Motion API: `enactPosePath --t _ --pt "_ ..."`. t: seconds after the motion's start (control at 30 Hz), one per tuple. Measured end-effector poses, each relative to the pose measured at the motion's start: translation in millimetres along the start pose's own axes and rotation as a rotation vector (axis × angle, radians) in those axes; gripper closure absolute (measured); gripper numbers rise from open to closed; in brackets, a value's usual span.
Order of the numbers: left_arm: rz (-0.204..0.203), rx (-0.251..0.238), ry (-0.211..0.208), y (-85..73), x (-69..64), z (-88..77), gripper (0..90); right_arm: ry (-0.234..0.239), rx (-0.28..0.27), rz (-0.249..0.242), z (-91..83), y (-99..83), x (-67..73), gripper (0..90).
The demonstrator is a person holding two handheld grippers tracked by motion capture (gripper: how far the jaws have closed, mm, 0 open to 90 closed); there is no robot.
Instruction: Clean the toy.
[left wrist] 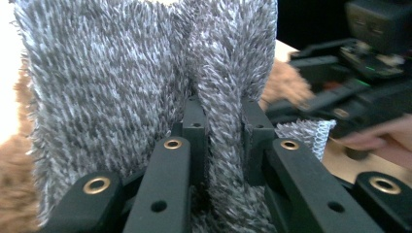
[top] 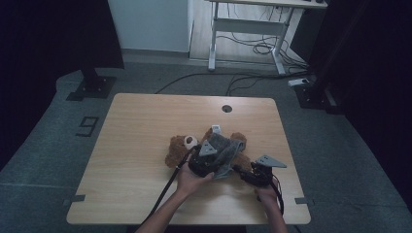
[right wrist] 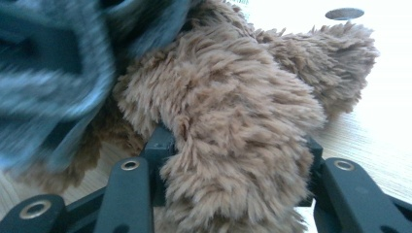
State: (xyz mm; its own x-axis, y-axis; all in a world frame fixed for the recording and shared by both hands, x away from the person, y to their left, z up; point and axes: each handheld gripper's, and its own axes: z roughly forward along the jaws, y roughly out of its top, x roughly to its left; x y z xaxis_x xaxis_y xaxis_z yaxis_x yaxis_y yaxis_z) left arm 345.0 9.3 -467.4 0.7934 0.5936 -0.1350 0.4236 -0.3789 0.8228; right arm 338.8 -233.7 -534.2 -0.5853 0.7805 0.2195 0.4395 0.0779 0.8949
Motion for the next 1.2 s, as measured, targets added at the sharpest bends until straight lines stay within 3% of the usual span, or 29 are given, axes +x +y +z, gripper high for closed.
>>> enactPosePath --t 0.27,0.4,0.57,0.7,0.87,1.1,1.2 --pt "0.024 0.031 -0.078 -10.7 -18.9 10.8 76.5 0.007 -0.009 0.035 0.3 1.6 1.0 52.7" --pt "0.023 0.037 -0.046 -19.3 -19.7 18.7 76.4 0.011 0.0 0.035 -0.1 2.0 0.5 53.5" --pt "-0.024 0.044 -0.038 -34.3 -11.0 17.7 76.7 0.021 0.001 0.025 -1.9 3.1 -1.4 54.1" --pt "-0.04 0.044 -0.022 -50.8 -2.1 3.9 76.6 0.03 -0.008 0.033 -2.5 2.2 -1.1 54.3" --pt "-0.109 0.02 0.005 -71.8 18.9 -27.9 76.8 0.049 -0.013 0.02 -2.6 1.3 -2.2 54.1" --pt "-0.154 -0.024 0.039 -87.6 38.7 -68.4 76.7 0.059 -0.012 0.018 -2.3 -0.2 -3.0 53.9" --pt "-0.205 -0.057 0.053 -93.0 49.4 -86.1 76.6 0.059 -0.013 0.024 -1.9 -0.2 -3.6 53.8"
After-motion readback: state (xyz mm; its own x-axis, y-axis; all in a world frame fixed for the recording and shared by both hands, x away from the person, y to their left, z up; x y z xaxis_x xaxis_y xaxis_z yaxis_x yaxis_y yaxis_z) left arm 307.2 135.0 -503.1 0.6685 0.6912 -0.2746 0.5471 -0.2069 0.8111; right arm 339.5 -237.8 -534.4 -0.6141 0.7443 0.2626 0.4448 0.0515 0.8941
